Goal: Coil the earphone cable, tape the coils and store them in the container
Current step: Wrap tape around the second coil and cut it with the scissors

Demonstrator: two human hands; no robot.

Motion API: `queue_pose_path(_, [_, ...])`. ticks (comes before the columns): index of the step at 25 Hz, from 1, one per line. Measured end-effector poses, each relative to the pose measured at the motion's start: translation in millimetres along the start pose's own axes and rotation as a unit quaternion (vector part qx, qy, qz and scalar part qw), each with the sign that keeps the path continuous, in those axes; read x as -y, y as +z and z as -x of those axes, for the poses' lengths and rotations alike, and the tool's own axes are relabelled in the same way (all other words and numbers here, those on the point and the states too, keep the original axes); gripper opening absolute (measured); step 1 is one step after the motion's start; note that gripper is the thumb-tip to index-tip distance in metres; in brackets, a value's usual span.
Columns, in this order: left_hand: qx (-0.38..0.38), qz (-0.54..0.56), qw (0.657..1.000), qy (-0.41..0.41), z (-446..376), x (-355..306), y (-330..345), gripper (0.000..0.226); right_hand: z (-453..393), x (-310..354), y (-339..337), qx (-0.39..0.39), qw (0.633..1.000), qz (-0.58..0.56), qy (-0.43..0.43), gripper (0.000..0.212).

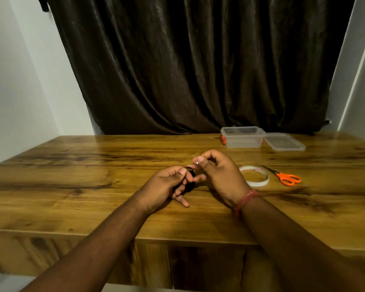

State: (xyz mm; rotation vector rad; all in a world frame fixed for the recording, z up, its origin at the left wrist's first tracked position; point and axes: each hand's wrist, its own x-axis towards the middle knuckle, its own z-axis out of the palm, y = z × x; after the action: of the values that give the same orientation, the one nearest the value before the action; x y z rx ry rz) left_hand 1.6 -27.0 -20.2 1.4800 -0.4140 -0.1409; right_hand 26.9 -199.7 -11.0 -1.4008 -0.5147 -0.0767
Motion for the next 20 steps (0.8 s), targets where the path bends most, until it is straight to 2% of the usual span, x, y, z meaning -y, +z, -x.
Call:
queue_pose_path(3, [-0.004,0.008,1.000,0.003,-0.3,-1.0,-0.5,0.024,1.1,-2.1,2.9,-0.001,0.996,0.084,-0.016,0.014])
queue_pose_path(7, [-0.007,0.026,0.999,0.022,-1.1,-1.3,-4.1,0.015,2.8,-1.1,3.9,0.008,0.995,0.094,-0.015,0.013])
queue_pose_path(15, [-0.061,0.044,0.997,-0.002,-0.8,-3.8,-4.0,0.009,2.7,-1.3,2.9,0.020,0.990,0.136,-0.001,0.013])
queue_pose_path(20, [-0.095,0.036,0.995,-0.015,1.0,-6.7,-2.3,0.008,3.0,-0.8,2.0,-0.020,0.978,0.207,-0.030,0.011])
